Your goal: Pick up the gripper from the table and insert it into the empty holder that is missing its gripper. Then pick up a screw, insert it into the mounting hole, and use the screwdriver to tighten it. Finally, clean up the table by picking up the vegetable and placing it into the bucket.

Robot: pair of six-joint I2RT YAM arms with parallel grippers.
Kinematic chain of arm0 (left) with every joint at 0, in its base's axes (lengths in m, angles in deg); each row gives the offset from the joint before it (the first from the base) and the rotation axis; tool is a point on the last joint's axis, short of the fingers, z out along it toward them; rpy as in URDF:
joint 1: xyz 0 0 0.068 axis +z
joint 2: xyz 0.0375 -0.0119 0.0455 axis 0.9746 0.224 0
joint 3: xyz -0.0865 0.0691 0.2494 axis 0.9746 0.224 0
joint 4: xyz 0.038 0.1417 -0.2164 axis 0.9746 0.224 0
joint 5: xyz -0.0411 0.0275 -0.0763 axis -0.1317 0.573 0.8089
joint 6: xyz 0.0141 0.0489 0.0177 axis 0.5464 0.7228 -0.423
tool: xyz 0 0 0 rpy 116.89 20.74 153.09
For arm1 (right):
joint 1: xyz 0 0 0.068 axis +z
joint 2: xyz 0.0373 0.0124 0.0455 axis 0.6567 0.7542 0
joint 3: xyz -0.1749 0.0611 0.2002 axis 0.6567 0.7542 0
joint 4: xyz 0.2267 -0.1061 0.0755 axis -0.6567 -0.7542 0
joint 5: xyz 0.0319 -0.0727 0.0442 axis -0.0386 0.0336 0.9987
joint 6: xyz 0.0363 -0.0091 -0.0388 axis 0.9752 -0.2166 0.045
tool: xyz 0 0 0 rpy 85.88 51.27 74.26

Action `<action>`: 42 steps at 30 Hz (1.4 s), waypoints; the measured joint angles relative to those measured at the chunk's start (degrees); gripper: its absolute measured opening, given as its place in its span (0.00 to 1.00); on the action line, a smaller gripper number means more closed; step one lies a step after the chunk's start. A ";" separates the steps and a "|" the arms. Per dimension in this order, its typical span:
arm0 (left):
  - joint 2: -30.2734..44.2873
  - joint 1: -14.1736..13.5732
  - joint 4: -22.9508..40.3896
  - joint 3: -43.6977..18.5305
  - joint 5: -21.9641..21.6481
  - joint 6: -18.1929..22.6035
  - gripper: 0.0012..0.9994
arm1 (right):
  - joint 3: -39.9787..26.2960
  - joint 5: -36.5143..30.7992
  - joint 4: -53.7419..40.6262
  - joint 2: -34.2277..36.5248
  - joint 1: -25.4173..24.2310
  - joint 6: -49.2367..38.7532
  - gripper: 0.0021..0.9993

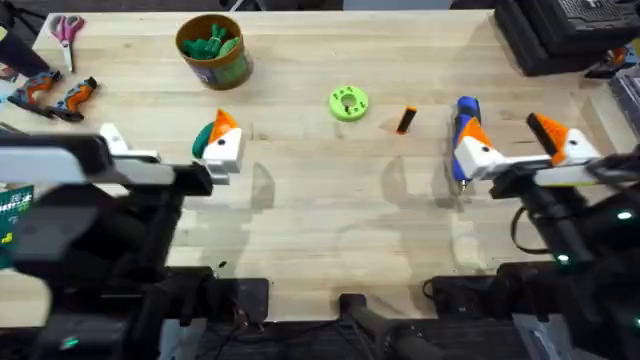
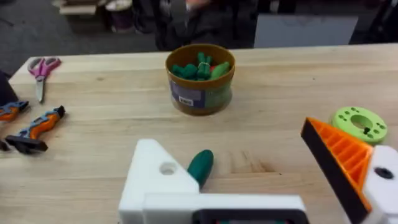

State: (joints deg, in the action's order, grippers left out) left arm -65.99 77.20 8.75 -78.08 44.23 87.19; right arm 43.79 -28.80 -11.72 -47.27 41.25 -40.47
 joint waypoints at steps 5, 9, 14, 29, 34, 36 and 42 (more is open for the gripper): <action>11.39 0.00 8.57 -11.74 -0.02 0.47 0.99 | -10.98 0.05 -7.69 7.39 0.00 -0.01 0.95; 23.99 0.00 15.59 -22.34 0.00 0.66 0.99 | -20.74 0.15 -13.33 16.95 0.00 0.02 0.95; 38.98 0.00 22.38 -34.96 -0.02 2.10 0.99 | -32.54 0.17 -20.01 29.21 0.00 1.53 0.95; 65.25 0.00 30.99 -50.43 -0.02 6.89 0.99 | -45.43 0.17 -29.64 44.67 0.00 3.67 0.95; 71.61 0.50 32.87 -50.43 -0.02 12.78 0.98 | -45.50 0.17 -29.60 44.67 0.00 3.67 0.95; 75.03 1.13 34.03 -50.45 -0.02 14.56 0.99 | -45.52 0.17 -29.58 44.67 0.00 3.67 0.95; 85.99 3.71 33.93 -50.45 0.39 19.42 0.98 | -45.52 0.17 -29.53 44.67 0.00 3.67 0.95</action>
State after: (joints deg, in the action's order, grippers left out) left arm 20.00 80.91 42.68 -128.53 44.61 106.61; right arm -1.73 -28.63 -41.25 -2.61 41.25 -36.79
